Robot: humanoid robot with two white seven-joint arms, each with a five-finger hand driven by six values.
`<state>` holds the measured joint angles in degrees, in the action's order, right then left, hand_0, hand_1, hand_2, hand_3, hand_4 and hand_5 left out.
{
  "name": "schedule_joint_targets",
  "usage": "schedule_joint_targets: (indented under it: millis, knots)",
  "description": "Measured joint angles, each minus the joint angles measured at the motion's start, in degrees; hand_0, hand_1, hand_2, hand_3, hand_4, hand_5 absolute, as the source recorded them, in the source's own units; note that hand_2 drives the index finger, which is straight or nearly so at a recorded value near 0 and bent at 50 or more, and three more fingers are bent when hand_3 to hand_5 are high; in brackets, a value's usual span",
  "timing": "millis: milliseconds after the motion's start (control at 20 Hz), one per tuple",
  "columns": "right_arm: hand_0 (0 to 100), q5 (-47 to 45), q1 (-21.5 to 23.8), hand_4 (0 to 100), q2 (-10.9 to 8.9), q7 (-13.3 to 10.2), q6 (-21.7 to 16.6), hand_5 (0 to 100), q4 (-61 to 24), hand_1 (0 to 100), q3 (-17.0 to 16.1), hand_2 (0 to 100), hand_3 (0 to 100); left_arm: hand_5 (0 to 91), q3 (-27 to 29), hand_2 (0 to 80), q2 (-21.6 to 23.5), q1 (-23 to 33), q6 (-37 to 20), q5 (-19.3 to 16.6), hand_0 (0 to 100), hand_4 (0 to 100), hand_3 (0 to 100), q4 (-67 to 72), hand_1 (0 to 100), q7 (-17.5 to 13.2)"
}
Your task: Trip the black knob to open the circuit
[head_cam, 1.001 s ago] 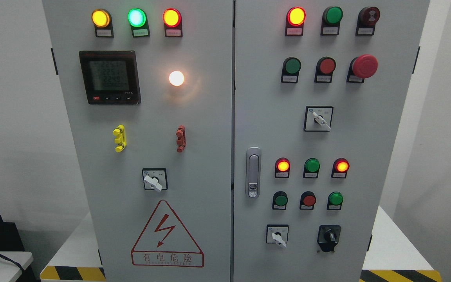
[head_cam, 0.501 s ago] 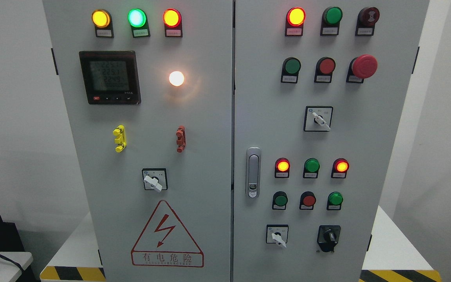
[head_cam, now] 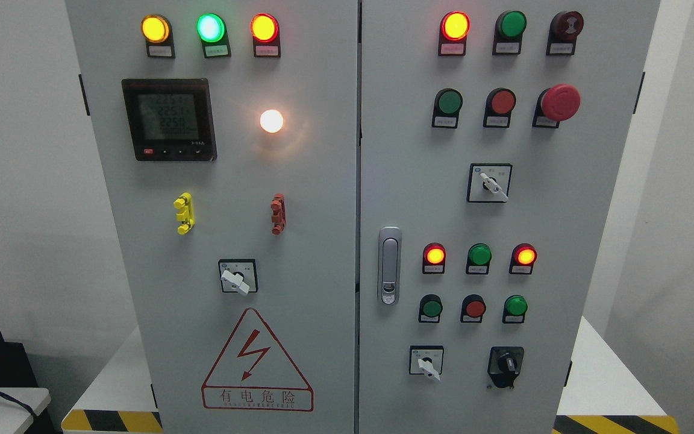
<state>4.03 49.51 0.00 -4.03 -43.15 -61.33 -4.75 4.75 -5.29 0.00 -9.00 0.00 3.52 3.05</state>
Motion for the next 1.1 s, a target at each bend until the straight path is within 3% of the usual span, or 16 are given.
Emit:
schedule_joint_targets:
  millis: [150,451,651,851,1101]
  knots:
    - [19,0.02,1.37,78,0.00,-1.14,-0.86,89,-5.90,68,-0.23,33,70,0.0,0.00,0.0,0.00,0.00,0.00,0.00,12,0,0,0.00,39,0.00]
    - [18,0.06,2.31,82,0.00,-1.46,-0.34,92,-18.22,67,-1.12,35,76,0.0,0.00,0.0,0.00,0.00,0.00,0.00,12,0,0,0.00,39,0.00]
    - [19,0.06,1.42,83,0.00,-1.48,3.00,92,-25.91,66,-1.90,37,77,0.0,0.00,0.0,0.00,0.00,0.00,0.00,12,0,0,0.00,39,0.00]
    - [18,0.03,-2.36,83,0.00,-1.69,7.38,93,-31.99,67,-2.54,38,77,0.0,0.00,0.0,0.00,0.00,0.00,0.00,12,0,0,0.00,39,0.00]
    - [14,0.06,-10.73,83,0.00,-2.24,14.40,93,-37.10,72,-3.04,37,77,0.0,0.00,0.0,0.00,0.00,0.00,0.00,12,0,0,0.00,39,0.00]
